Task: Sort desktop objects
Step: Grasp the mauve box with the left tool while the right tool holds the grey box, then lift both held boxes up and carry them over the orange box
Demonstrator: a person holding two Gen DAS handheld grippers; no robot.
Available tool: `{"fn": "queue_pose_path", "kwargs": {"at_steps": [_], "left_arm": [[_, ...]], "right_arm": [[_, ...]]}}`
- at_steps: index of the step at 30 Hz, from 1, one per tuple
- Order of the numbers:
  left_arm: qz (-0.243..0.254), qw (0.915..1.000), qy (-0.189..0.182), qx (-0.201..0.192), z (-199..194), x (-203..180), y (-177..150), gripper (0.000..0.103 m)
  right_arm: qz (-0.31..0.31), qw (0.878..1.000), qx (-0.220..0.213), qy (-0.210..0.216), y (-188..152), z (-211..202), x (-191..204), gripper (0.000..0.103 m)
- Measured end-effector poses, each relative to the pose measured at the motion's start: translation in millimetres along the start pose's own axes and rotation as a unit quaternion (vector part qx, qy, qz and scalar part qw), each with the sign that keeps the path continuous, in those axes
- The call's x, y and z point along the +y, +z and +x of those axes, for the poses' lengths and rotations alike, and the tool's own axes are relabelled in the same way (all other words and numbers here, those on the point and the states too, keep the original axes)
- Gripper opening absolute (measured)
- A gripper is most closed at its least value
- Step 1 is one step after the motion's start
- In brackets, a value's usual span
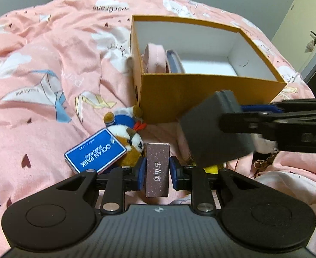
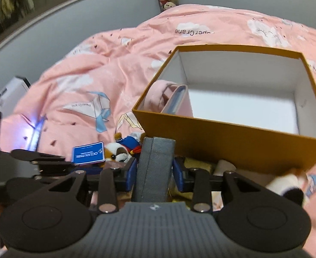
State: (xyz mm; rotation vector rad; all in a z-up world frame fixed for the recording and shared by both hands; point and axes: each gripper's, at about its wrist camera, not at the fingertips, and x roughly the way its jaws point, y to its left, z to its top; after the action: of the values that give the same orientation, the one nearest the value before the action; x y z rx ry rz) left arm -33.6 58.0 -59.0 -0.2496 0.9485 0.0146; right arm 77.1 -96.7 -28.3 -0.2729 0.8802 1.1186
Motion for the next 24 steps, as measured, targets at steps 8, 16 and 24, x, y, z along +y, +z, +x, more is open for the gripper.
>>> {"fn": "queue_pose_path", "kwargs": {"at_steps": [8, 16, 24], "left_arm": [[0.036, 0.9989, -0.022, 0.022, -15, -15, 5, 0.027], [0.025, 0.9984, -0.014, 0.048, 12, -13, 3, 0.027], [0.002, 0.9984, -0.015, 0.054, 22, -5, 4, 0.027]], "right_arm": [[0.015, 0.998, 0.052, 0.024, -22, -4, -11, 0.038], [0.035, 0.994, 0.101, 0.002, -38, 32, -23, 0.039], [0.067, 0.993, 0.101, 0.011, -41, 40, -35, 0.039]]}}
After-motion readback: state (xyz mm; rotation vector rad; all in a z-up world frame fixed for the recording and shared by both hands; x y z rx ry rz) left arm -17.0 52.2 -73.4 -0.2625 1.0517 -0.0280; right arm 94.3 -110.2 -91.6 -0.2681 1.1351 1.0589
